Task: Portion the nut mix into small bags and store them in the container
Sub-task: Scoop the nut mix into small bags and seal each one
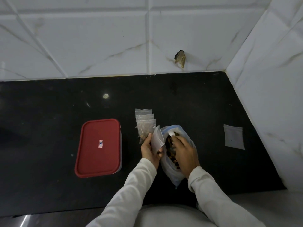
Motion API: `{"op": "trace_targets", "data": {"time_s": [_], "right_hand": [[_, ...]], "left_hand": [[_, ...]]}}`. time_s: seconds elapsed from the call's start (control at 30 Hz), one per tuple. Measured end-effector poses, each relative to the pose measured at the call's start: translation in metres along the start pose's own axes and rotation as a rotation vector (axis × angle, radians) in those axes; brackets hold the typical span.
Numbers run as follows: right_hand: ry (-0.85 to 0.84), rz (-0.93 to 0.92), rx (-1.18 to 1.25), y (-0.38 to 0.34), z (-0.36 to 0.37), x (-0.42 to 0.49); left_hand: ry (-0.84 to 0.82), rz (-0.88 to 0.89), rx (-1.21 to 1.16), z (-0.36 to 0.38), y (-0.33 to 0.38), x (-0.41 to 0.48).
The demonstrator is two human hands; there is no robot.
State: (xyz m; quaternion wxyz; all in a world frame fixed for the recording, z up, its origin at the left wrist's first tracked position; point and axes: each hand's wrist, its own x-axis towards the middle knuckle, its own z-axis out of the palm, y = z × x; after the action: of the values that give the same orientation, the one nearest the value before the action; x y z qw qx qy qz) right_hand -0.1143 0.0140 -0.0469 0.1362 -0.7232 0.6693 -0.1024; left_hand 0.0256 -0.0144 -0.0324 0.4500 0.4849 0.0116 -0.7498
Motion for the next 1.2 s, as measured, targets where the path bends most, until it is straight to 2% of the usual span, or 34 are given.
{"op": "trace_targets", "data": {"time_s": [0.1, 0.23, 0.33, 0.37, 0.5, 0.6, 0.7, 1.03, 1.2], "right_hand": [[-0.065, -0.002, 0.008, 0.004, -0.001, 0.002], [-0.05, 0.066, 0.11, -0.003, -0.01, 0.0], [-0.205, 0.103, 0.171, -0.002, -0.01, -0.002], [-0.228, 0.141, 0.215, -0.003, -0.01, -0.003], [-0.119, 0.399, 0.576, -0.011, -0.024, 0.001], [-0.169, 0.609, 0.807, -0.012, -0.035, 0.006], [-0.204, 0.716, 0.93, -0.006, -0.037, 0.008], [-0.132, 0.815, 1.15, -0.003, -0.075, -0.017], [-0.036, 0.649, 1.276, -0.023, -0.118, -0.032]], "left_hand": [[0.015, -0.004, 0.0, 0.002, 0.0, 0.001], [0.025, 0.007, -0.025, 0.001, -0.002, 0.008], [0.013, 0.012, -0.011, 0.004, 0.001, 0.003], [0.016, 0.011, -0.006, 0.005, 0.001, 0.002], [0.01, 0.007, 0.001, 0.003, 0.001, 0.001], [-0.011, 0.013, 0.002, 0.003, 0.002, 0.0], [-0.007, 0.0, 0.001, 0.0, 0.001, 0.0], [-0.049, -0.047, -0.053, -0.008, 0.006, -0.008], [-0.063, -0.04, -0.067, -0.01, 0.005, -0.011]]}}
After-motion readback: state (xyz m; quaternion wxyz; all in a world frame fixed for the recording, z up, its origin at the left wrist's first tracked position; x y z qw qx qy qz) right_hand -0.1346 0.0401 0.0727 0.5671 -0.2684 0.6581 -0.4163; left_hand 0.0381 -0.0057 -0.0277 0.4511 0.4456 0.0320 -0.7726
